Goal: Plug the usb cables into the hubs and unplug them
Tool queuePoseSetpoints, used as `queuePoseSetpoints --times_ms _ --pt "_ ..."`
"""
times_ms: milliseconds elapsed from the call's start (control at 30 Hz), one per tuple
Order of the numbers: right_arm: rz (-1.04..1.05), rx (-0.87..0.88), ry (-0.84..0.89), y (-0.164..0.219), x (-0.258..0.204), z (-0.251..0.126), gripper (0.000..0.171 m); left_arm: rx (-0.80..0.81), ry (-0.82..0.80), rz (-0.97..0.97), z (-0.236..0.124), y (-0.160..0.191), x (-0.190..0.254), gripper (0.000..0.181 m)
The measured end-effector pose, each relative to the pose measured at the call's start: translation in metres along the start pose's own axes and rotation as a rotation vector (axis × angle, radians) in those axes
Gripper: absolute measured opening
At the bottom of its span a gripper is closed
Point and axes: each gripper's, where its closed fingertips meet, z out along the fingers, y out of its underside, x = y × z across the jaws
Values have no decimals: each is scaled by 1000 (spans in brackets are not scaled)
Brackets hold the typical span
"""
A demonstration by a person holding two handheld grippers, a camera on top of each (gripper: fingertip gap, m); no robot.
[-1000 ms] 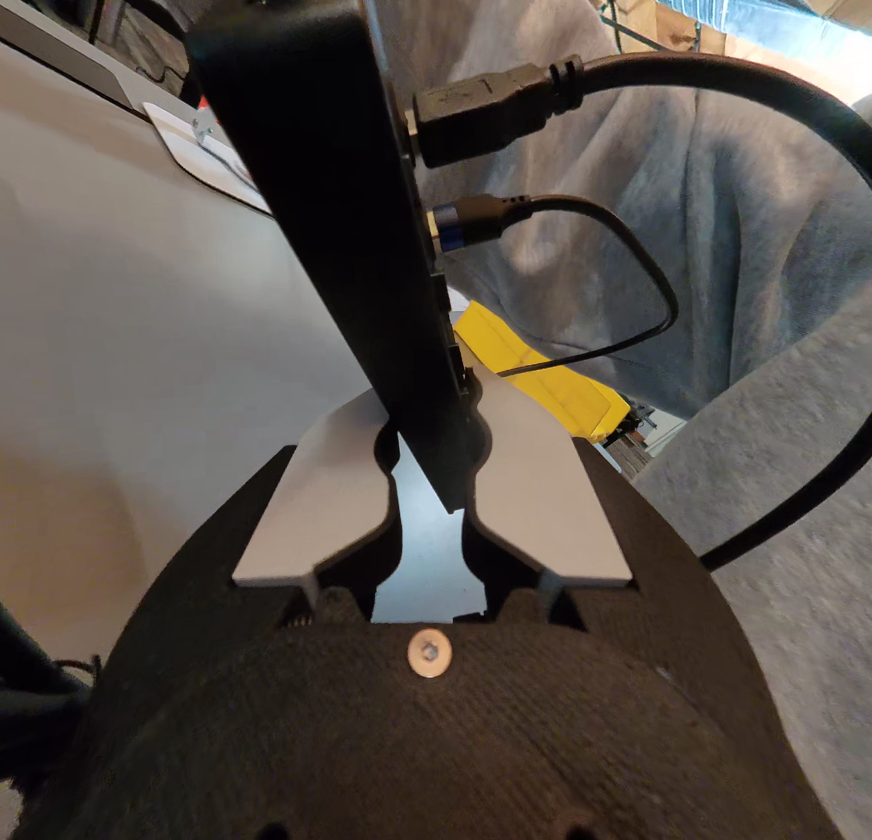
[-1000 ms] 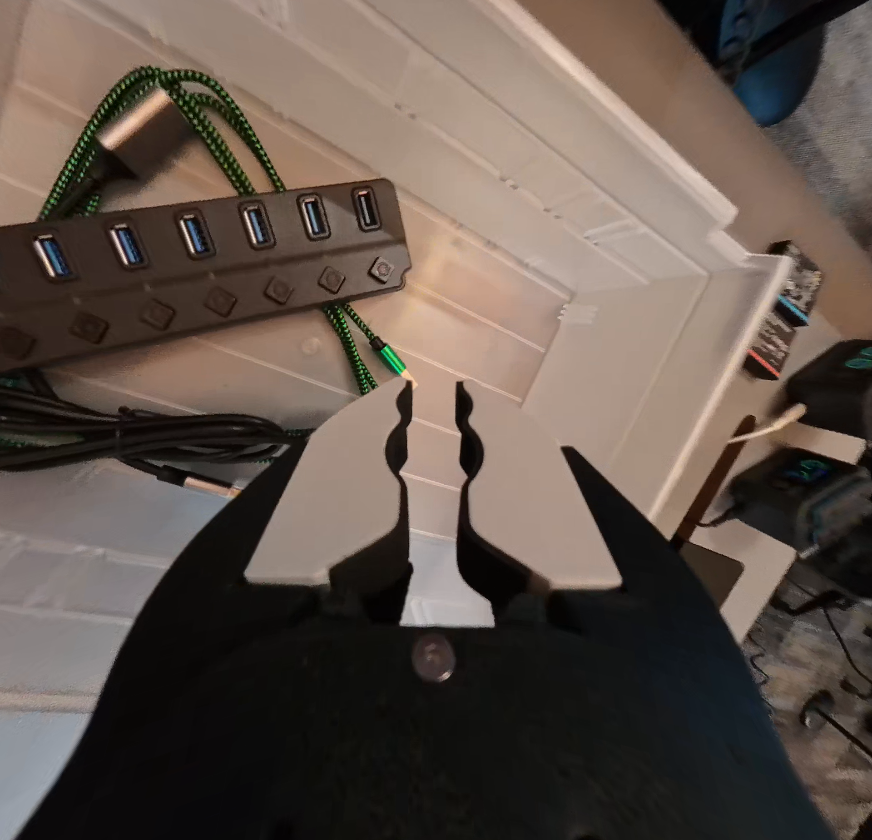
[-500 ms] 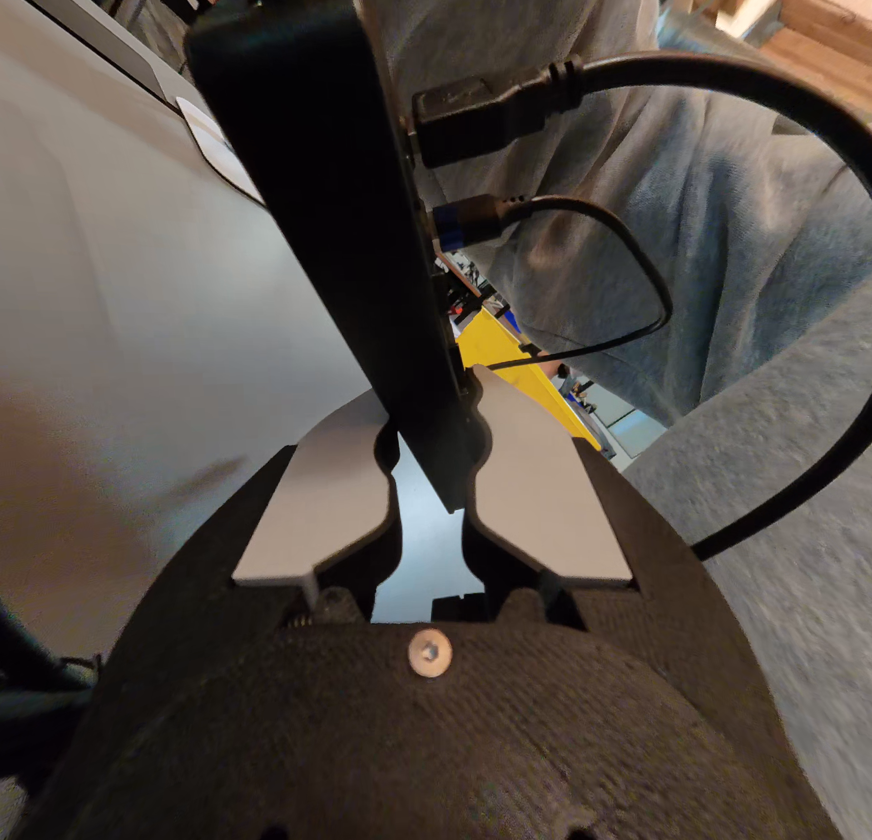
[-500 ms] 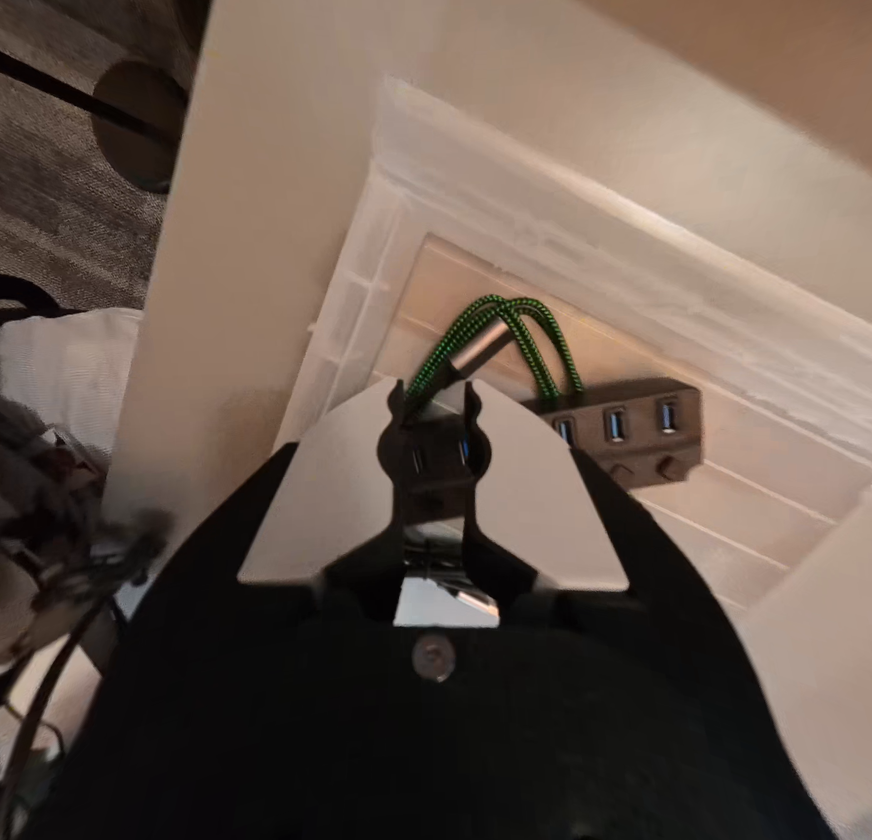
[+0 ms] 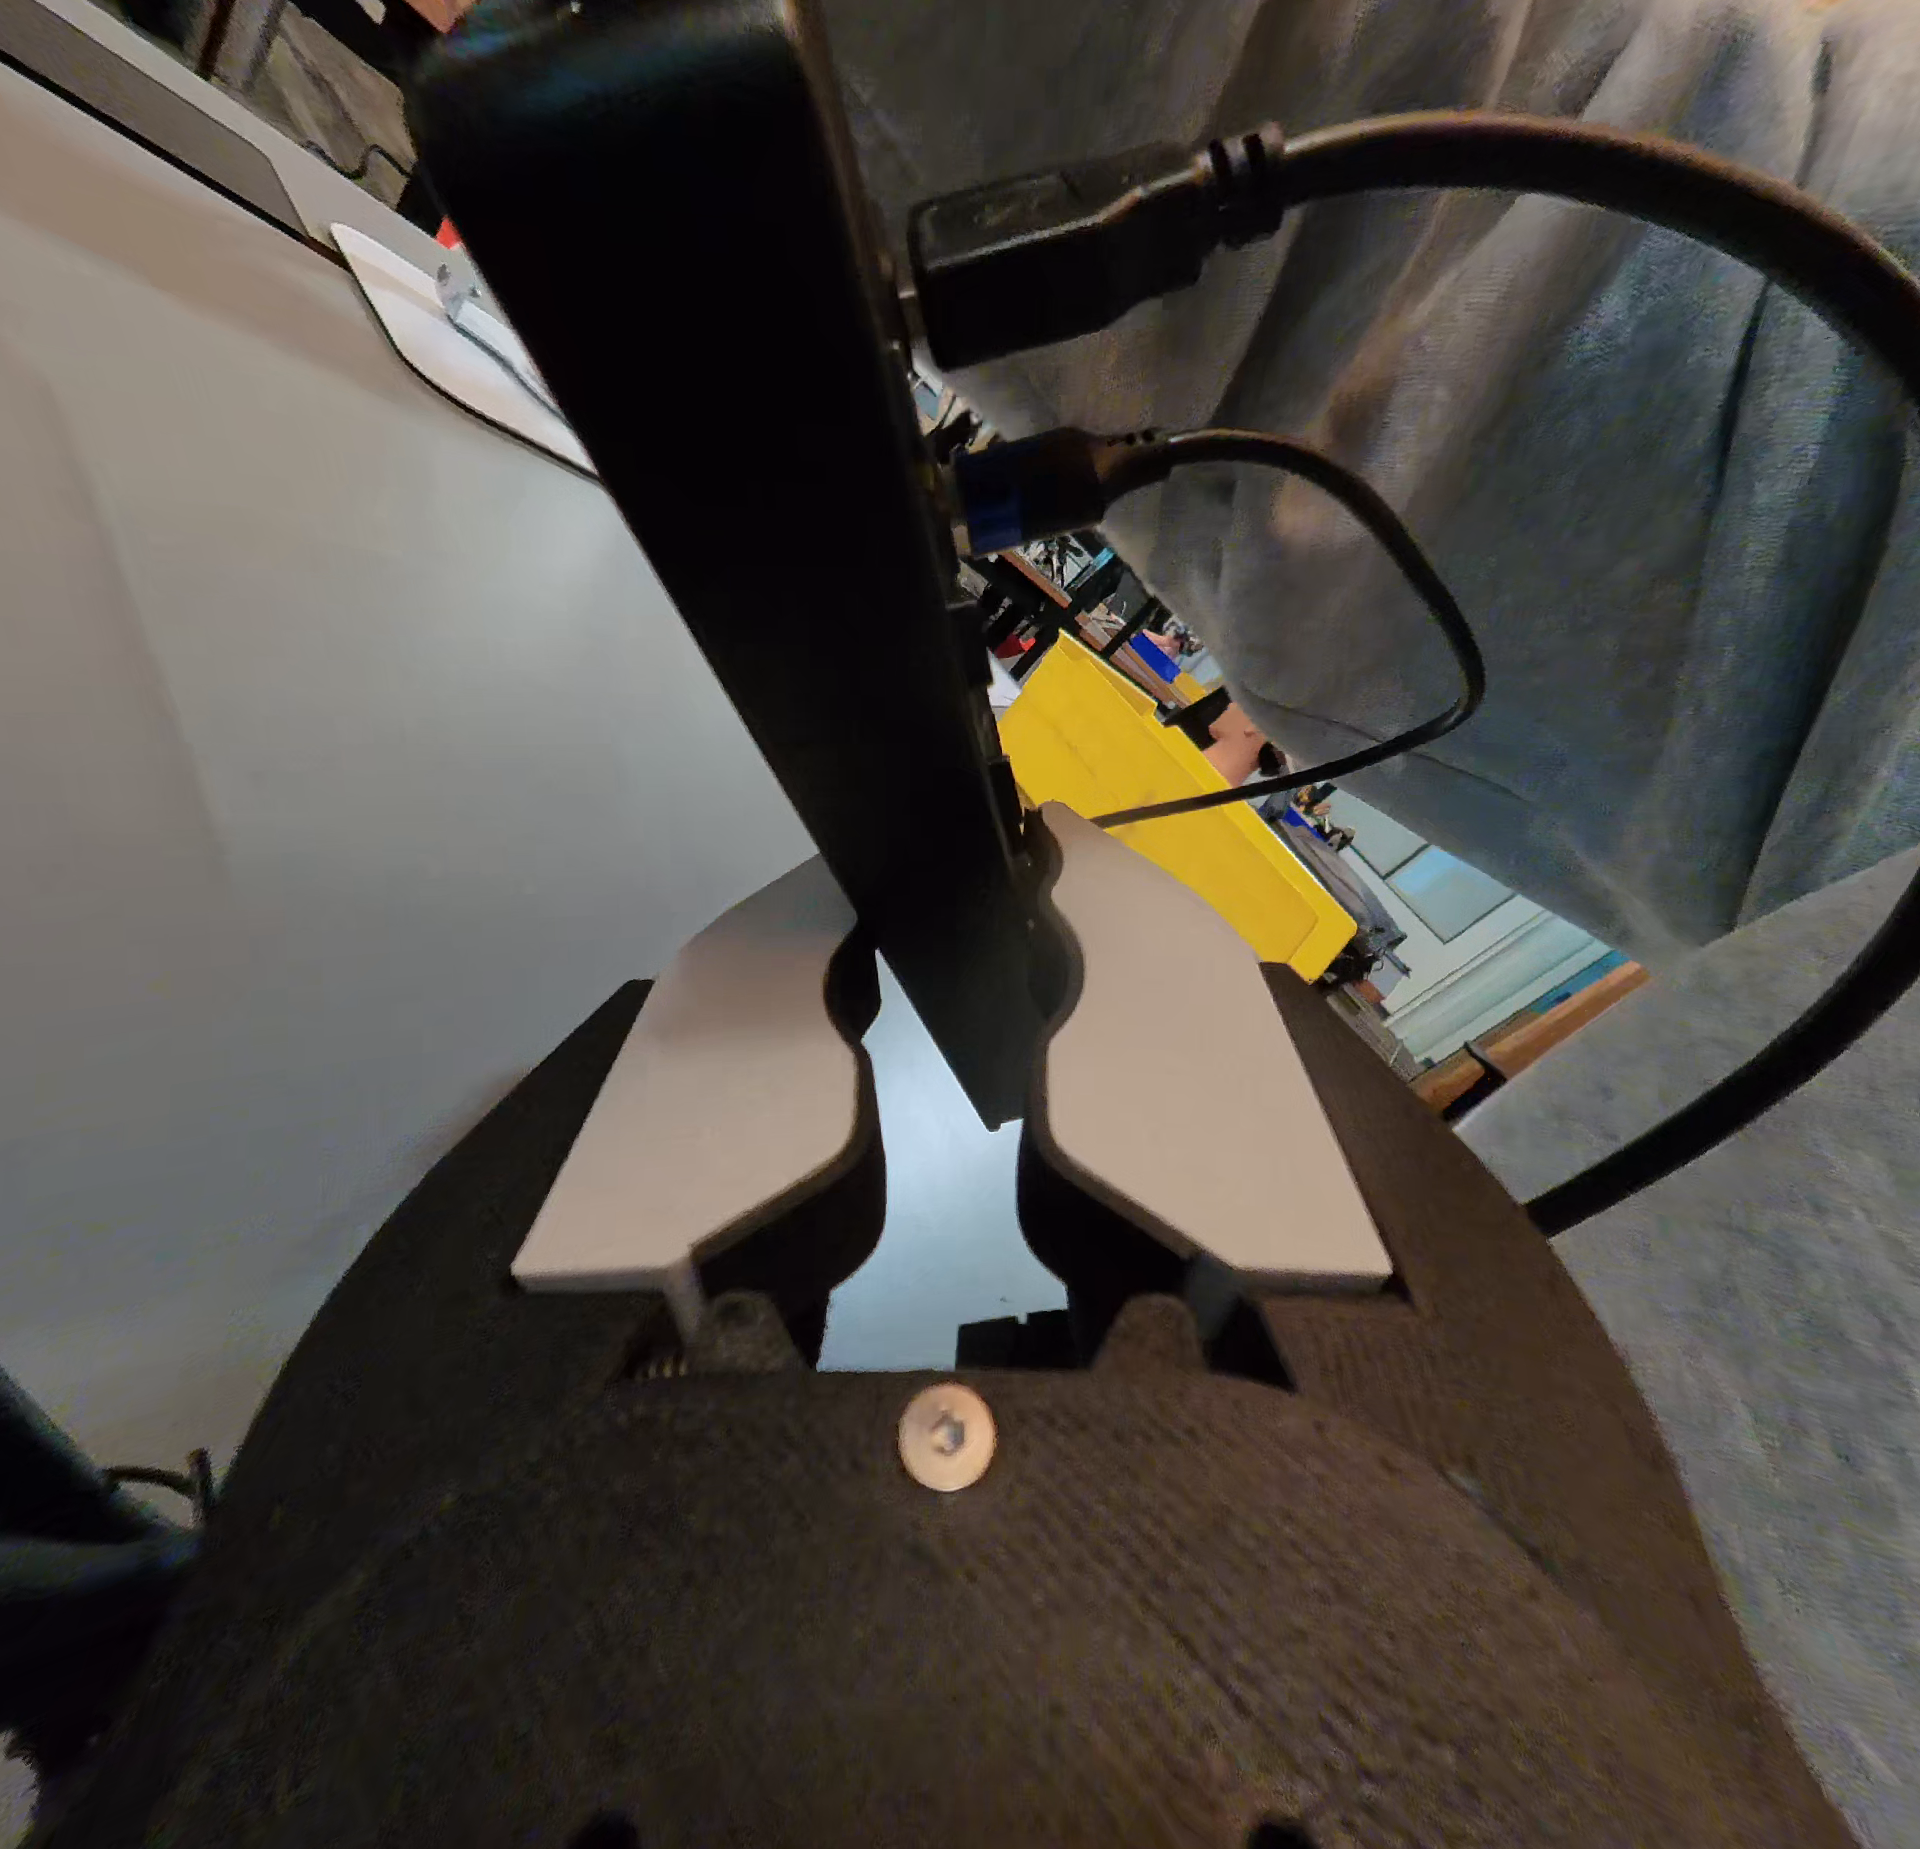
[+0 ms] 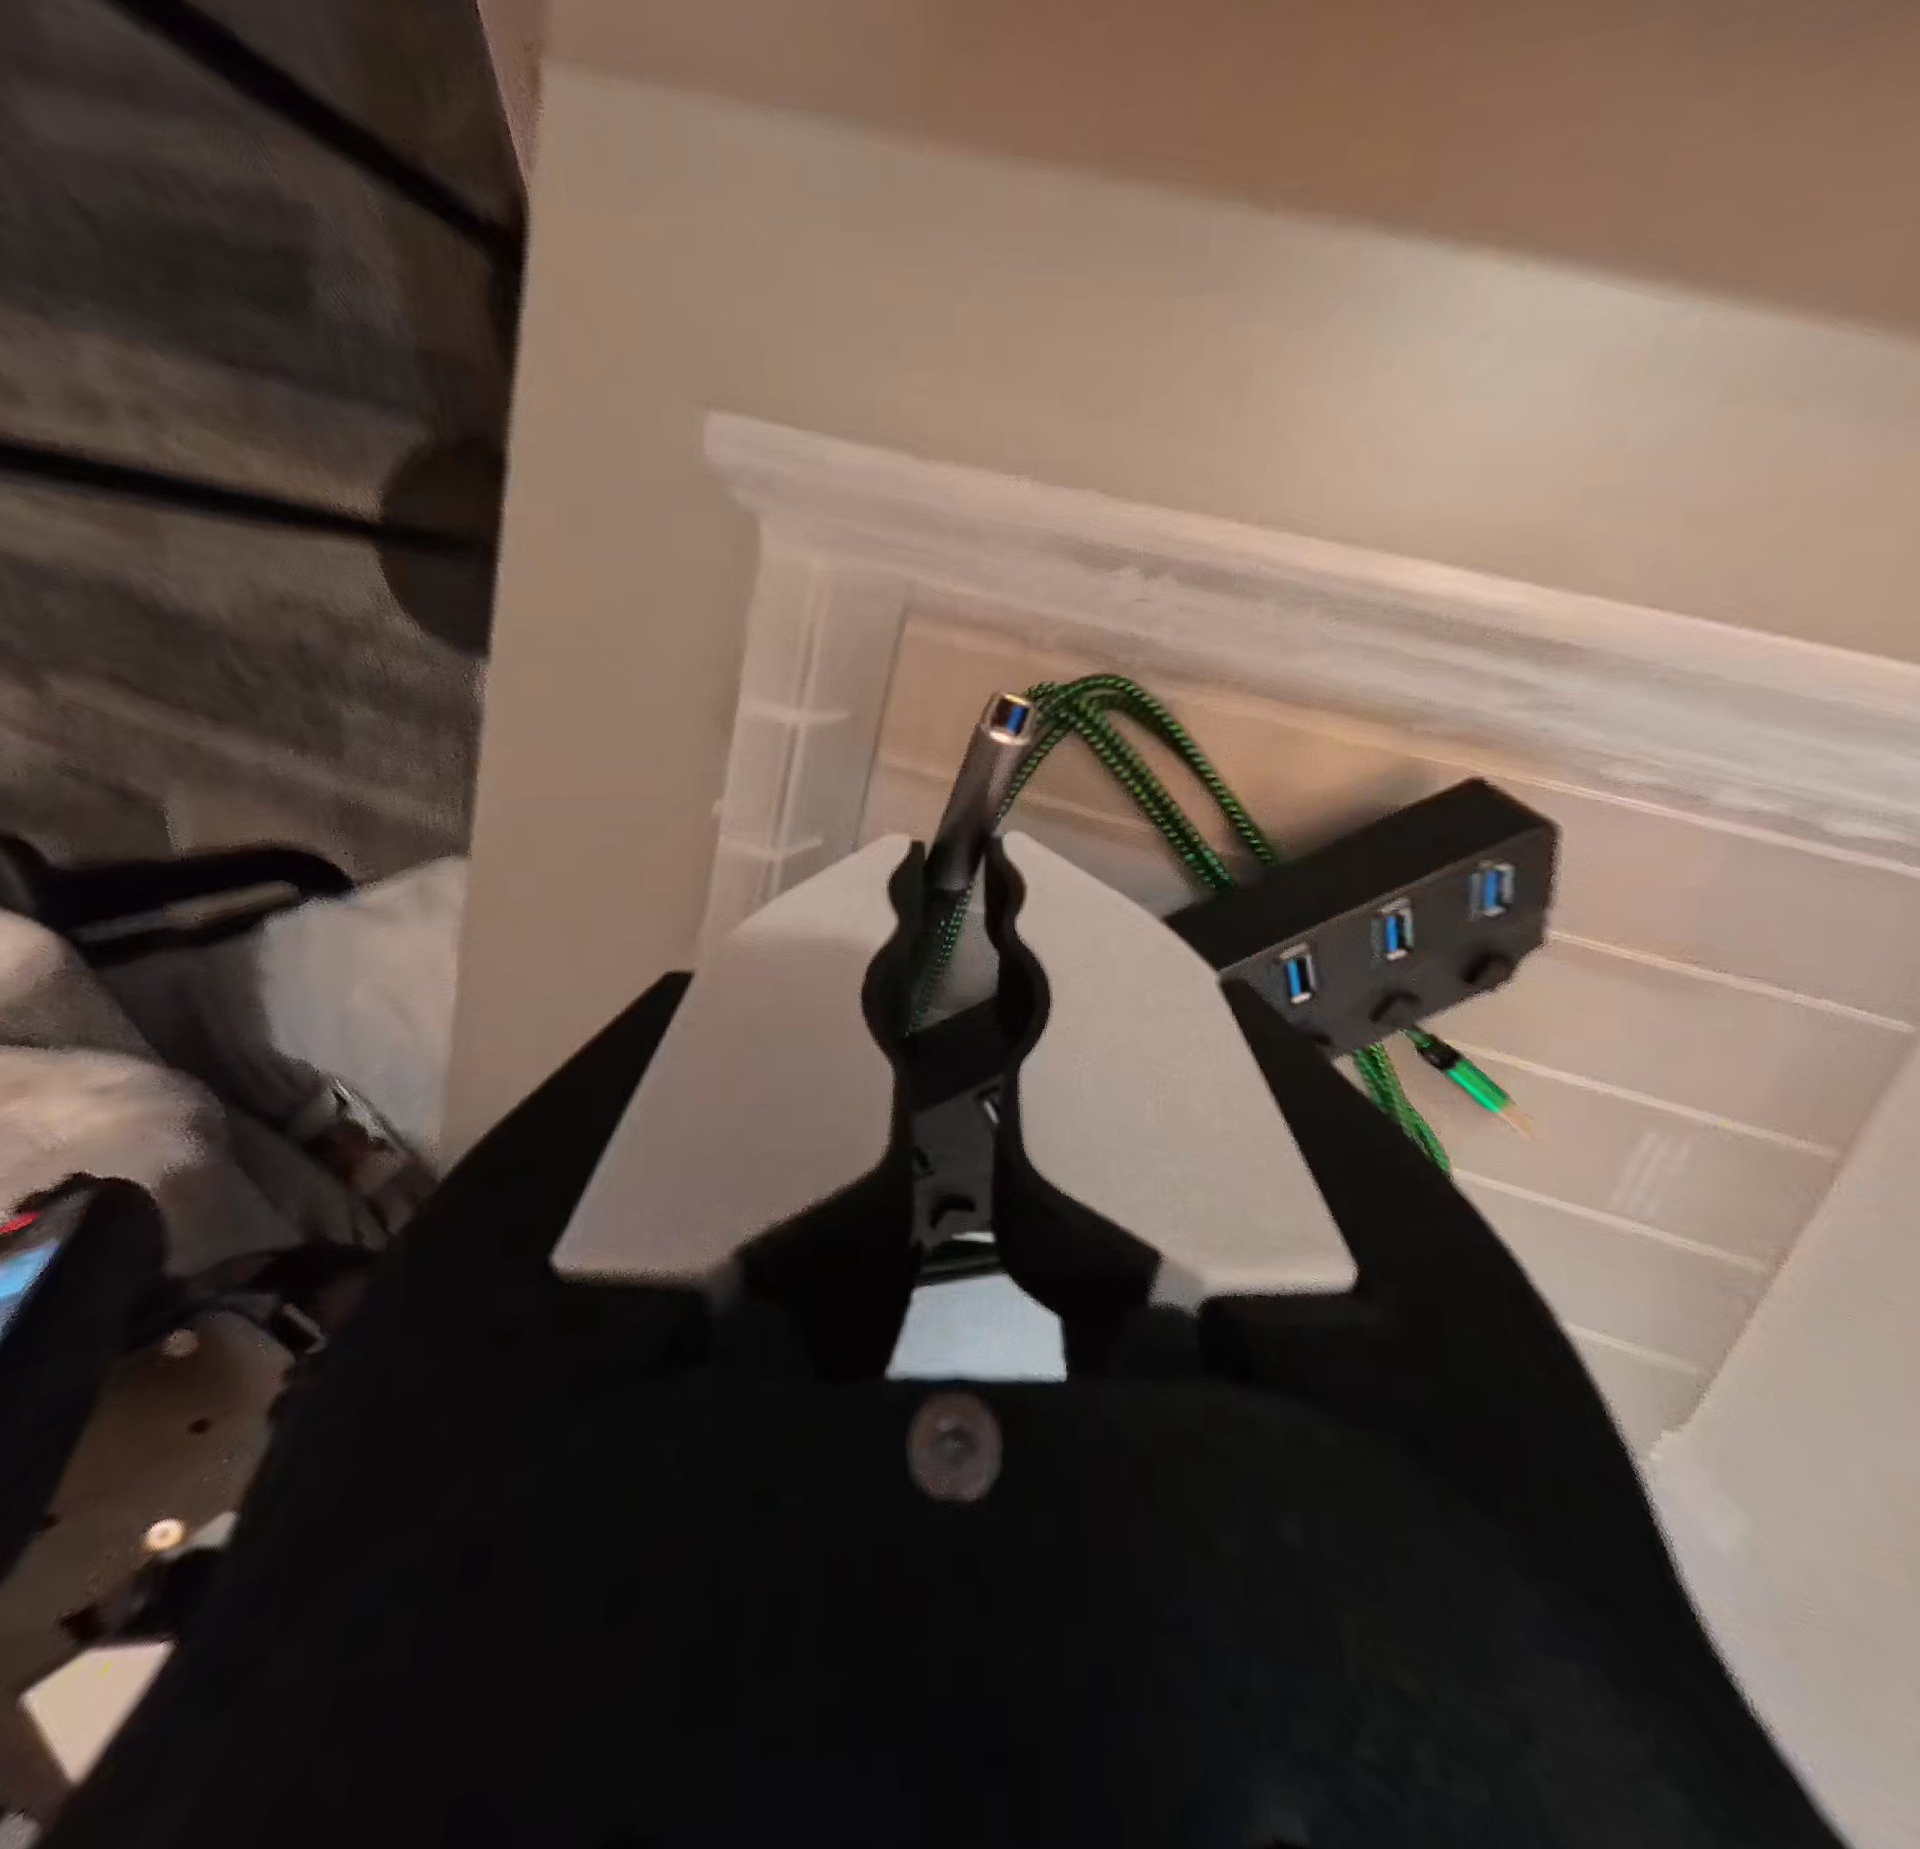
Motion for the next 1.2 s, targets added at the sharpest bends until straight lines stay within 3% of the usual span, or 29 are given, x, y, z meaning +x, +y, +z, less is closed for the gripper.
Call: queuePoseSetpoints --times_ms 33,300,467,633,900,1067,1200 --pt "25 70 4 -6 2 -15 11 -4 -2 6 1 1 0 27" --pt "224 773 -91 -27 11 -164 10 -49 3 50 9 12 5 27" --pt "324 1098 -85 4 9 -249 9 -70 8 76 14 18 9 27" --pt "292 1205 26 64 -18 -298 9 -73 15 87 15 20 12 27" --pt "383 1212 215 221 -70 -271 9 -38 42 -2 17 13 7 27" --pt "494 1159 361 320 -93 -219 9 -16 39 7 22 2 0 27" --pt "590 1116 355 377 -119 -169 9 -2 29 8 32 -7 -5 27"
